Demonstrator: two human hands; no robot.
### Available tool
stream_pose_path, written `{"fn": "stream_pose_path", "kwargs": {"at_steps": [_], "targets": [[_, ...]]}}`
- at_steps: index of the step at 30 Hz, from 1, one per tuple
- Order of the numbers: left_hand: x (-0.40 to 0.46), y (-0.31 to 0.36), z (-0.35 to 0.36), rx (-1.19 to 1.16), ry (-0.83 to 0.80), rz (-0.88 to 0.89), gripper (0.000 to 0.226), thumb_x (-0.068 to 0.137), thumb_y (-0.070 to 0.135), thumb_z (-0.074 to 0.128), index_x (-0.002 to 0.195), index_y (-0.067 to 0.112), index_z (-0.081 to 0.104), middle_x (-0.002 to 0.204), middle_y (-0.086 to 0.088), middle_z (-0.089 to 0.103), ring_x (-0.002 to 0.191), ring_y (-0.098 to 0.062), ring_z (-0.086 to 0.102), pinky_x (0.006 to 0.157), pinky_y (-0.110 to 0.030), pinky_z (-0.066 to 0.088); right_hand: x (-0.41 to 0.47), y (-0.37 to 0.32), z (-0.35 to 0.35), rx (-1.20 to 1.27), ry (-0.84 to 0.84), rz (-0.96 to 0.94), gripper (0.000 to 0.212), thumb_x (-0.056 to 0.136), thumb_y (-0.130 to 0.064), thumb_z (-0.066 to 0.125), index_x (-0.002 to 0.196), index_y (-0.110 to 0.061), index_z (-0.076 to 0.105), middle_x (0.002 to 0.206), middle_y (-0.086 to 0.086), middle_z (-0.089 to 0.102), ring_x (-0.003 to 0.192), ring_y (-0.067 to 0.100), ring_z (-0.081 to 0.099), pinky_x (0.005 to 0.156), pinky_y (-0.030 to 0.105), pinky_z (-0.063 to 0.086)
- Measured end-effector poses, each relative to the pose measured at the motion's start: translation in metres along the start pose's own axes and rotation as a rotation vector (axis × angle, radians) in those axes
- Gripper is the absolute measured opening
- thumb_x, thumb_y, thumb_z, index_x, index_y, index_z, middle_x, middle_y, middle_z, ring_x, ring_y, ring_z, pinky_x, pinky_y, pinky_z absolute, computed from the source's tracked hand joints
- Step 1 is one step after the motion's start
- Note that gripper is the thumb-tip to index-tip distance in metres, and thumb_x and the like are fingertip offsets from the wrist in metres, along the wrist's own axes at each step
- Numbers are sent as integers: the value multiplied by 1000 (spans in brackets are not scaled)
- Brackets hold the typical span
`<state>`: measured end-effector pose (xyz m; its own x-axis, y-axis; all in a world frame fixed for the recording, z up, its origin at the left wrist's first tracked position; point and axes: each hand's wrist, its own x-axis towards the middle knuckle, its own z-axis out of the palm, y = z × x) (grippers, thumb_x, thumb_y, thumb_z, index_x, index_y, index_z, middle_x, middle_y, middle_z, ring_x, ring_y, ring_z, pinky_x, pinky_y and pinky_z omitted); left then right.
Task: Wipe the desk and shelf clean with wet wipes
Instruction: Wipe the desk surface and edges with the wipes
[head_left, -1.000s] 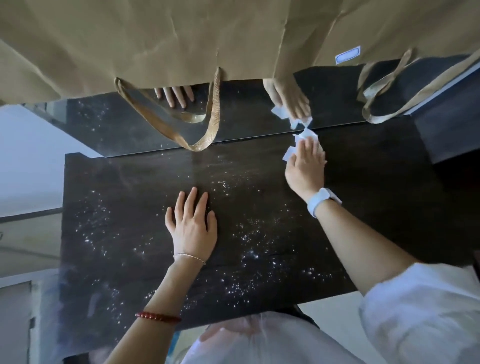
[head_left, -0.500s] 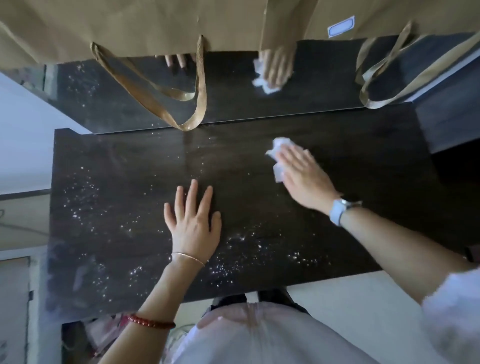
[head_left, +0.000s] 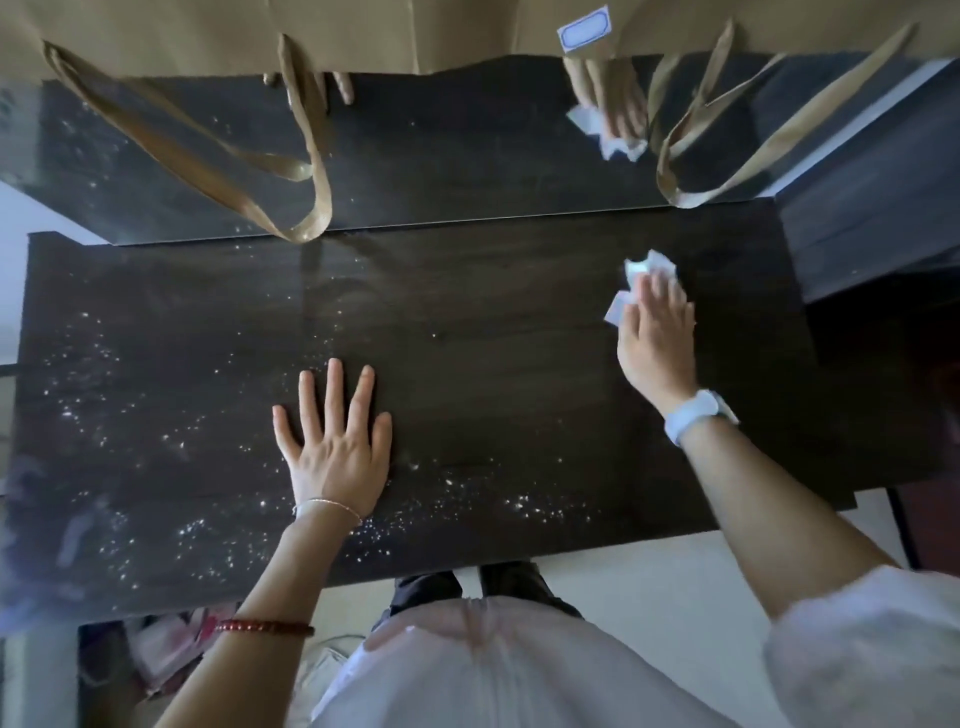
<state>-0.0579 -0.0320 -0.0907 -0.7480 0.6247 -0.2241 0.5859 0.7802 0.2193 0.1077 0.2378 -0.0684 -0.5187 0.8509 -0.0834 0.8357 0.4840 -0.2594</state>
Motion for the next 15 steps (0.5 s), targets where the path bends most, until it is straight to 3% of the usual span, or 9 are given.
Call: {"fn": "stream_pose_path", "kwargs": {"at_steps": [1, 2, 5, 6, 8, 9, 10, 12, 15], "targets": [[0, 0, 1, 2, 0, -5, 52, 92, 42, 32, 142, 37, 15, 156, 1, 10, 143, -23, -2, 112, -51, -5, 3, -11, 3, 19, 13, 74, 45, 97, -16, 29, 140, -3, 29, 151, 20, 22, 140, 33, 19, 113, 47, 15], [0, 0, 1, 2, -1, -8, 52, 92, 42, 32, 142, 37, 15, 156, 1, 9, 143, -23, -2, 112, -51, -5, -7, -26, 12, 29, 4, 24, 46, 96, -16, 30, 140, -2, 28, 151, 21, 23, 140, 34, 18, 114, 47, 14], [0, 1, 0, 5, -5, -25, 52, 92, 42, 32, 141, 38, 14, 156, 3, 8, 142, -22, -3, 112, -50, -6, -79, -73, 35, 115, -135, -575, 43, 92, -19, 37, 133, -8, 41, 143, 16, 41, 134, 31, 34, 113, 50, 26], [0, 1, 0, 8, -10, -30, 53, 92, 42, 32, 141, 39, 13, 156, 3, 7, 142, -21, -4, 112, -50, -6, -107, -78, 37, 97, -221, -772, 45, 92, -23, 35, 136, -11, 38, 145, 12, 40, 136, 28, 32, 116, 48, 22], [0, 2, -1, 17, -15, -37, 53, 92, 43, 30, 141, 40, 11, 156, 4, 5, 142, -20, -6, 112, -49, -7, -126, -61, 29, 27, -359, -978, 50, 92, -27, 31, 141, -14, 30, 150, 7, 33, 141, 23, 23, 118, 39, 9], [1, 2, -1, 22, -21, -39, 53, 92, 44, 29, 141, 40, 10, 156, 4, 4, 142, -19, -7, 112, -49, -7, -115, -45, 25, 16, -327, -988, 49, 92, -24, 33, 140, -14, 32, 149, 7, 34, 140, 22, 24, 118, 37, 8], [2, 1, -1, 26, -29, -42, 52, 92, 46, 27, 141, 40, 9, 156, 4, 3, 142, -19, -8, 112, -49, -8, -100, -29, 22, 0, -250, -925, 47, 92, -20, 35, 138, -12, 36, 147, 8, 37, 139, 24, 28, 117, 40, 13], [2, 1, -1, 33, -37, -41, 52, 92, 47, 23, 141, 41, 8, 156, 5, 1, 142, -19, -9, 112, -49, -9, -62, 2, 12, -4, -139, -569, 44, 93, -12, 38, 137, -6, 38, 147, 14, 36, 138, 30, 28, 114, 48, 22], [1, 1, -1, 33, -45, -41, 52, 92, 47, 23, 141, 41, 7, 156, 5, 0, 142, -19, -10, 112, -49, -9, -46, 17, 1, 50, -24, -50, 46, 97, -13, 33, 141, -4, 27, 151, 20, 23, 142, 33, 16, 116, 47, 14]]}}
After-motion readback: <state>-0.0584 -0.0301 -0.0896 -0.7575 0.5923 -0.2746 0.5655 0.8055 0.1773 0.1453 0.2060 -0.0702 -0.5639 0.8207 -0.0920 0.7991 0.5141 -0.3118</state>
